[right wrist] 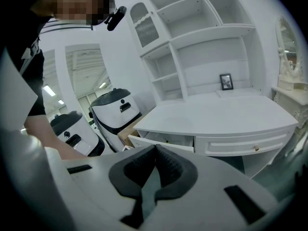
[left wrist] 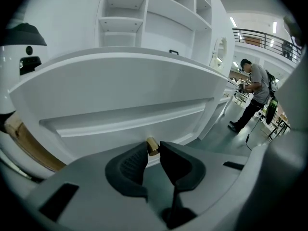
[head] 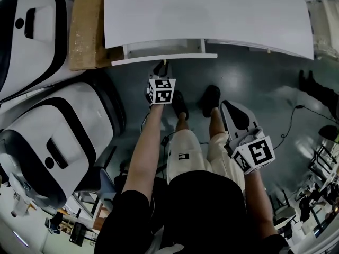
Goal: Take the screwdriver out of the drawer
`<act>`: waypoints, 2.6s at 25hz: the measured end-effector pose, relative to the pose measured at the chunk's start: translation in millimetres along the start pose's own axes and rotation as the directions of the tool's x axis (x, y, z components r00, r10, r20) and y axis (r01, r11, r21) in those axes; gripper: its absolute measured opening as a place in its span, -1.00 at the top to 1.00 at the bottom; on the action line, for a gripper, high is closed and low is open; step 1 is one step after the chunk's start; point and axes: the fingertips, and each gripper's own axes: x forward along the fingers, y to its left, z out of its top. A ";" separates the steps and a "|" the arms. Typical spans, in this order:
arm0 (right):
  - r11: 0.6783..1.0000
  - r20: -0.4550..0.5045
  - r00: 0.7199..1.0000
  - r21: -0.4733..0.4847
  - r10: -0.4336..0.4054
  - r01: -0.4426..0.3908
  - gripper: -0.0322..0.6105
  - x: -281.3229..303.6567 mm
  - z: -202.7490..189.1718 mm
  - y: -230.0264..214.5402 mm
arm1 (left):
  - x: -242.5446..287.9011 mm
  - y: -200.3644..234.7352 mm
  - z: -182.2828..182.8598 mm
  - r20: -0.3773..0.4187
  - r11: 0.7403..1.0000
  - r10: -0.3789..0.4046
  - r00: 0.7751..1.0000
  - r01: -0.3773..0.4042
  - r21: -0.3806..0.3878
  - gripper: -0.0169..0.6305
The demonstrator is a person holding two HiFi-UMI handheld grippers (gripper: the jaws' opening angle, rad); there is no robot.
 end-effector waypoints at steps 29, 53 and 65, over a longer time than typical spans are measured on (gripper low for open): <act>0.999 0.023 0.999 -0.044 0.033 -0.032 0.84 -24.1 0.8 24.4 | -68.9 -43.9 -76.9 -0.052 0.999 -0.009 0.999 0.007 -0.047 0.67; 0.992 0.037 0.998 -0.110 0.057 -0.053 0.84 -28.0 17.0 60.2 | -109.7 -51.9 -99.3 -0.093 0.997 -0.067 0.993 0.063 -0.053 0.75; 0.985 0.069 0.993 -0.153 0.094 -0.082 0.84 -36.6 35.1 80.2 | -190.7 -68.1 -53.0 0.044 0.994 -0.108 0.993 0.108 -0.001 0.85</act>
